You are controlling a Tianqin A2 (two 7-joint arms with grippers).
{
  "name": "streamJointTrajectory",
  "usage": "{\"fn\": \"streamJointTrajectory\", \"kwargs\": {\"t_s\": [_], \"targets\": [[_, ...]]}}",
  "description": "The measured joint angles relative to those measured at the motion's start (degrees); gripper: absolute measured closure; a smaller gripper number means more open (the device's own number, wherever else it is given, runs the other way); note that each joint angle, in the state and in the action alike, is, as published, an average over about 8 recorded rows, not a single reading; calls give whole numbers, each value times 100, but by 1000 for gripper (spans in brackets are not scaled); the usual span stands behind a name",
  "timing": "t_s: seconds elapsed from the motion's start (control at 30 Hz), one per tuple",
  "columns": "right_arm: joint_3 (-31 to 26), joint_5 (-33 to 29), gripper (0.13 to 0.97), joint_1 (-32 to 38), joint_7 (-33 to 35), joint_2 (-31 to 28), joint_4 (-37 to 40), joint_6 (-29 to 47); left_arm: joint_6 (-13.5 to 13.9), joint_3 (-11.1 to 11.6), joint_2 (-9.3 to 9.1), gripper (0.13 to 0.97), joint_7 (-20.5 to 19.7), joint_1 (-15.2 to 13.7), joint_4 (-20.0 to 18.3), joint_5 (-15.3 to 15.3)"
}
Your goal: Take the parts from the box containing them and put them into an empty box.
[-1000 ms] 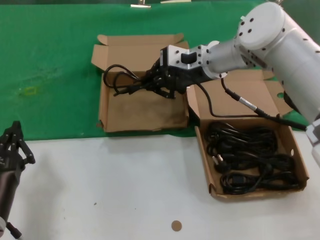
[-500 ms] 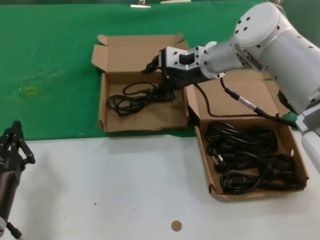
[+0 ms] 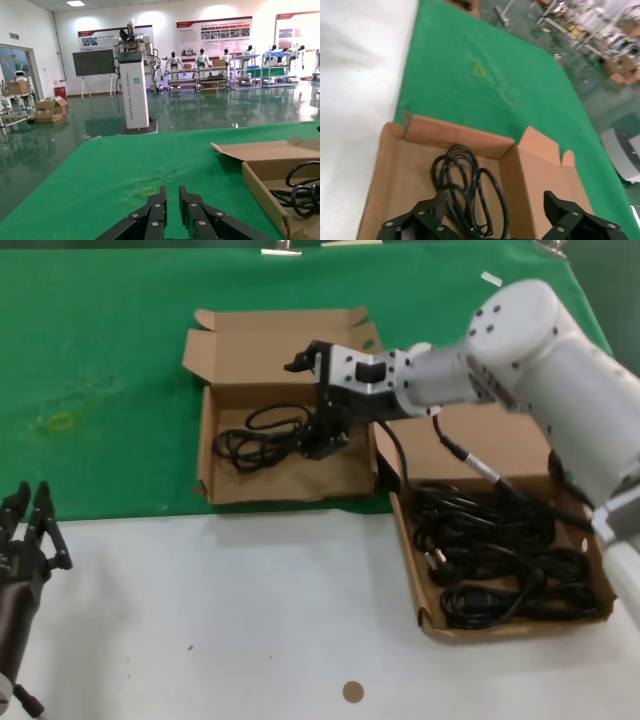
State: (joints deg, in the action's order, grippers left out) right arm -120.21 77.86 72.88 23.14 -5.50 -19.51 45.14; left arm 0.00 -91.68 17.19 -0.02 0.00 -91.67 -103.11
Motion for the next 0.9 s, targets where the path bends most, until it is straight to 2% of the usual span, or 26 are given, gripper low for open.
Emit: {"fn": "streamJointTrajectory", "kwargs": {"t_s": [0.1, 0.27, 0.4, 0.57, 0.67, 0.8, 0.9], "targets": [[107, 95, 477, -274, -88, -44, -271, -169, 0, 0, 0, 922, 0, 0, 0, 0], [304, 269, 346, -776, -247, -125, -768, -480, 0, 0, 0, 857, 0, 0, 0, 0], [466, 412, 293, -1190, -379, -191, -1178, -736, 0, 0, 0, 818, 0, 0, 0, 0], [668, 591, 205, -1707, -543, -274, -1689, -1056, 0, 0, 0, 709, 0, 0, 0, 0], [790, 699, 205, -2018, -641, -324, -1997, -1249, 0, 0, 0, 643, 0, 0, 0, -1], [953, 844, 179, -2434, -774, -390, -2410, -1507, 0, 0, 0, 643, 0, 0, 0, -1], [1075, 952, 153, -2746, -872, -440, -2718, -1700, 0, 0, 0, 559, 1, 0, 0, -1]]}}
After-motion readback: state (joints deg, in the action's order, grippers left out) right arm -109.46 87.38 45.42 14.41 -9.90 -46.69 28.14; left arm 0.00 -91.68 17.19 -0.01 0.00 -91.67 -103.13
